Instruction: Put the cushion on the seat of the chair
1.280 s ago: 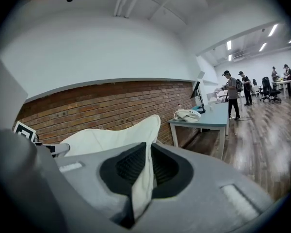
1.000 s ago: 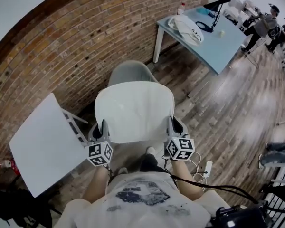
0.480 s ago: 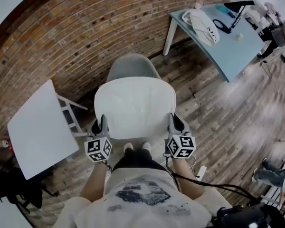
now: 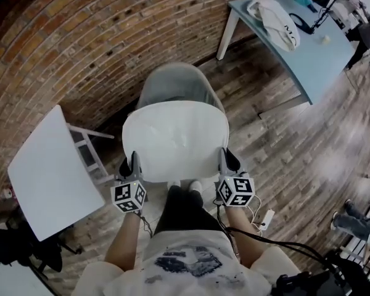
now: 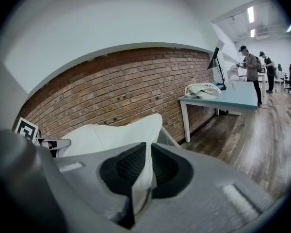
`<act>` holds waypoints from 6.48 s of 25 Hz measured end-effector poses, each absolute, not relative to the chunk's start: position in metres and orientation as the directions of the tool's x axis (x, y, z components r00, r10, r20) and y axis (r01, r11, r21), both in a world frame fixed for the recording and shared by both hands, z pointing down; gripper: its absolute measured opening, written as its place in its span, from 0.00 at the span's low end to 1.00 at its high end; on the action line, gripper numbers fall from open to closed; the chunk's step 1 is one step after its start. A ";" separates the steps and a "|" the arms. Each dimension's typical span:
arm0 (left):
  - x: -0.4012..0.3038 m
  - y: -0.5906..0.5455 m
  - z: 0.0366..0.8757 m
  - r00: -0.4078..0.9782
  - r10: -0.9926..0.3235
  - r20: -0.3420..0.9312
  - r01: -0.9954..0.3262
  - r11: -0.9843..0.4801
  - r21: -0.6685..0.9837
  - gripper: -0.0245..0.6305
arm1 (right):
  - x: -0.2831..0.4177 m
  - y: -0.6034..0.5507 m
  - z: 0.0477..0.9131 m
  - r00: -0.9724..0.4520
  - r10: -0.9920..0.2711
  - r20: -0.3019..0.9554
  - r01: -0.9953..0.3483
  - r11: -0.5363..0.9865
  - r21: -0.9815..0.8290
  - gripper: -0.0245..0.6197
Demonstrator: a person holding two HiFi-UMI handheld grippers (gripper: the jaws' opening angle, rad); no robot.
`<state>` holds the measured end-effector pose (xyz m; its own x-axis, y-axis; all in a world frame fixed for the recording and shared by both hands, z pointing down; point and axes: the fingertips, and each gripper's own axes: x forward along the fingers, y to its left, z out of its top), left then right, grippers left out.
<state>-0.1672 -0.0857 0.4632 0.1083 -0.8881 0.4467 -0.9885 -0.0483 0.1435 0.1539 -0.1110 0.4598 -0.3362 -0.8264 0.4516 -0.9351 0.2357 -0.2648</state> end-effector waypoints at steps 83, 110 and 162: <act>-0.180 -0.111 0.907 0.070 -0.697 0.714 -0.995 0.000 0.098 0.11 | 0.179 -0.142 0.906 -0.172 -0.677 0.715 -0.981 0.052 -0.186 0.12; -0.159 -0.108 0.737 0.142 -0.722 0.677 -0.990 -0.101 0.099 0.24 | 0.143 -0.128 0.710 -0.286 -0.746 0.602 -0.950 0.139 -0.279 0.23; -0.083 -0.106 0.300 0.286 -0.921 0.265 -0.958 -0.277 0.069 0.02 | 0.103 -0.118 0.290 -0.469 -0.855 0.221 -0.879 0.428 -0.212 0.04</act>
<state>-0.0832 -0.1061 0.3002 0.2855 -0.9210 0.2649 -0.9583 -0.2773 0.0687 0.1026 -0.1183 0.2905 -0.4693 -0.8549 0.2211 -0.8788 0.4277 -0.2116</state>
